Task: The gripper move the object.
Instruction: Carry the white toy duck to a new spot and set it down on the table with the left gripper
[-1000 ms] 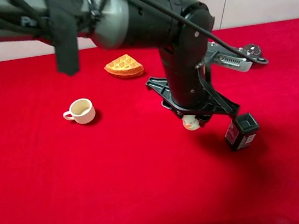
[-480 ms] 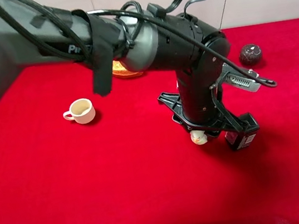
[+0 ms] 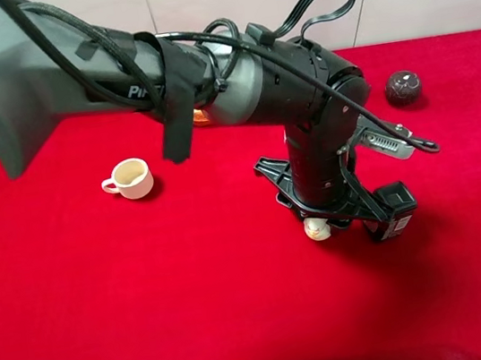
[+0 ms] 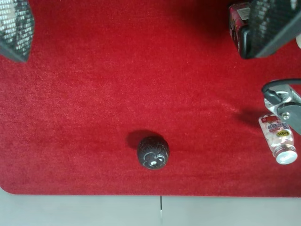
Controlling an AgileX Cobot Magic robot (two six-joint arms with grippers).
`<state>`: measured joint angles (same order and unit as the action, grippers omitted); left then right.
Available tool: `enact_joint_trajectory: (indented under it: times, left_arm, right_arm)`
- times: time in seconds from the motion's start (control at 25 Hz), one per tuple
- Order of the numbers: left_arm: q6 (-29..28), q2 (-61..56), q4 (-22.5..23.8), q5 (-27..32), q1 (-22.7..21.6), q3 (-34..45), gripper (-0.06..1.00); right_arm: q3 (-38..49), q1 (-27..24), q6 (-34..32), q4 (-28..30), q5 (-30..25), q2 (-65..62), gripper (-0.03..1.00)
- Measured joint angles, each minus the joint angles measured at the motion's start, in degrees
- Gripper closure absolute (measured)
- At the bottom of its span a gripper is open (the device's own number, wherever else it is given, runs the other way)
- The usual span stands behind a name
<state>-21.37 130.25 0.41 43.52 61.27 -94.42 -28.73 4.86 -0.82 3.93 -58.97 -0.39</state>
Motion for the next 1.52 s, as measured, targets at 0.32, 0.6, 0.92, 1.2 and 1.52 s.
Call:
enact_joint_trajectory:
  times: [0.32, 0.6, 0.92, 1.2, 1.52]
  left_arm:
    - [0.0, 0.0, 0.4, 0.0, 0.0, 0.0, 0.49]
    - [0.0, 0.0, 0.9, 0.0, 0.0, 0.0, 0.49]
    - [0.0, 0.0, 0.9, 0.0, 0.0, 0.0, 0.39]
    - [0.0, 0.0, 0.9, 0.0, 0.0, 0.0, 0.23]
    - [0.0, -1.0, 0.9, 1.0, 0.0, 0.0, 0.21]
  right_arm:
    - [0.0, 0.0, 0.0, 0.0, 0.0, 0.0, 0.27]
    - [0.0, 0.0, 0.0, 0.0, 0.0, 0.0, 0.27]
    - [0.0, 0.0, 0.0, 0.0, 0.0, 0.0, 0.27]
    - [0.0, 0.0, 0.0, 0.0, 0.0, 0.0, 0.27]
    - [0.0, 0.0, 0.0, 0.0, 0.0, 0.0, 0.27]
